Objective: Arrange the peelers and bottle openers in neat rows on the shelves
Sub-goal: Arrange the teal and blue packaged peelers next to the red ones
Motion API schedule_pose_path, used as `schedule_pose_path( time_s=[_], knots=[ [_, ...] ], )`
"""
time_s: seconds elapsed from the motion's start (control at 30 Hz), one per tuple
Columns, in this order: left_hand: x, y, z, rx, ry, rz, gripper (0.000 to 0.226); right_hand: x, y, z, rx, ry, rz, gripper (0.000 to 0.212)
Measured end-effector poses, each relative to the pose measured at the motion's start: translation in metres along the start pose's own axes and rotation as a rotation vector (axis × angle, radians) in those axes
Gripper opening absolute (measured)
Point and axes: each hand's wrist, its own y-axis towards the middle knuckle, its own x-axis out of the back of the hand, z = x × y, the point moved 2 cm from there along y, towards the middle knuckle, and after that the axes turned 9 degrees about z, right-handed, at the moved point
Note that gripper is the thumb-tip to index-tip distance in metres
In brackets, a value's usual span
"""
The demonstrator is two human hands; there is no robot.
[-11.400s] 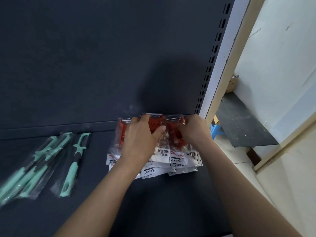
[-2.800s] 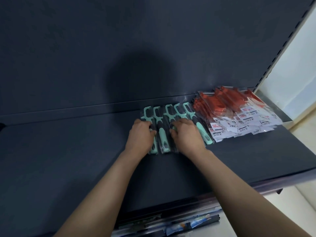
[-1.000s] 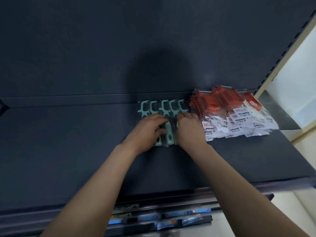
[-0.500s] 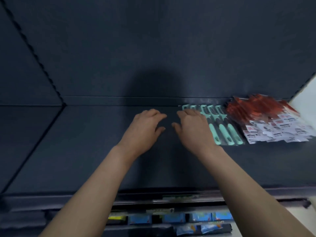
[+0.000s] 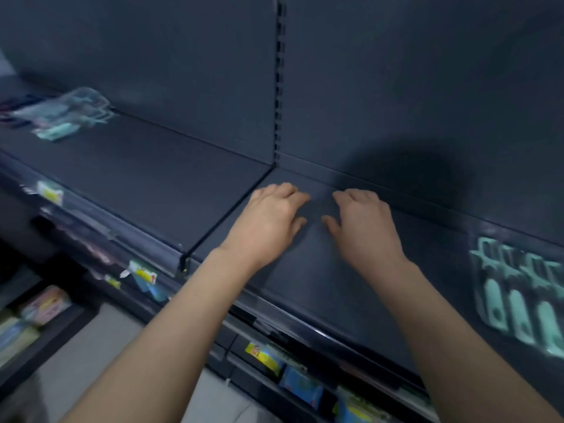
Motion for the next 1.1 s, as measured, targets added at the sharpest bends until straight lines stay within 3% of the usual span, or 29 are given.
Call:
schedule_pose_path(
  time_s=[0.43, 1.1],
  knots=[
    [0.034, -0.086, 0.107, 0.416, 0.143, -0.002, 0.043, -0.031, 0.048, 0.129, 0.366, 0.112, 0.077, 0.040],
    [0.124, -0.182, 0.381, 0.503, 0.100, -0.085, 0.043, -0.053, 0.144, 0.424, 0.440, 0.069, 0.093, 0.041]
  ],
)
